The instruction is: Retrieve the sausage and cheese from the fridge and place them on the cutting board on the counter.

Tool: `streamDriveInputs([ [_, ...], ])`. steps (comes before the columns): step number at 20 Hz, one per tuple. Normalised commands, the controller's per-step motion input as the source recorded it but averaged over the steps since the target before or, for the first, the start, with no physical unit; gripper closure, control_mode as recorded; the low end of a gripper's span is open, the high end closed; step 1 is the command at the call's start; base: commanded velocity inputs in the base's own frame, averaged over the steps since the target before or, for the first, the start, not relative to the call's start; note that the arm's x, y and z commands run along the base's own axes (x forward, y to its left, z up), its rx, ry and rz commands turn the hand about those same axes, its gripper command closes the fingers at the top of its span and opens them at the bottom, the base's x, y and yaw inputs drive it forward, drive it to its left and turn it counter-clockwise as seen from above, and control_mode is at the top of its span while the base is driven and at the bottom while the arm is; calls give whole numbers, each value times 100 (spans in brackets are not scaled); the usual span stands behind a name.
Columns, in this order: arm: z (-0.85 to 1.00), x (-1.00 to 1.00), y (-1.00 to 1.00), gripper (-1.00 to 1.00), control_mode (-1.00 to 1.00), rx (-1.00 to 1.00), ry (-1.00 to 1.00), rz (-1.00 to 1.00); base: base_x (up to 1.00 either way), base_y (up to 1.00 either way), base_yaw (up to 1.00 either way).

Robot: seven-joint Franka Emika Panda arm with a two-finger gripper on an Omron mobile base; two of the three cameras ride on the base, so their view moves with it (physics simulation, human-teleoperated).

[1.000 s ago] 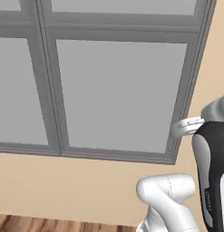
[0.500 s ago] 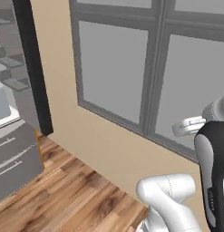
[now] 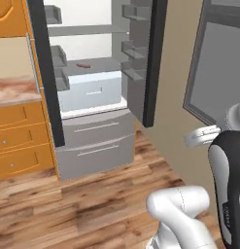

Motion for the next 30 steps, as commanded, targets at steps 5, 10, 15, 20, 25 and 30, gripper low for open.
streamDriveInputs([
  [5, 0, 0, 0, -100, 100, 0, 0, 0, 75, 2, 35],
  [10, 0, 0, 0, -100, 100, 0, 0, 0, 89, 0, 18],
  [15, 0, 0, 0, -100, 100, 0, 0, 0, 89, 0, 8],
  [20, 0, 0, 0, -100, 100, 0, 0, 0, 91, 0, 2],
  [25, 0, 0, 0, -100, 100, 0, 0, 0, 78, -1, 5],
  [30, 0, 0, 0, -100, 100, 0, 0, 0, 90, 0, 6],
])
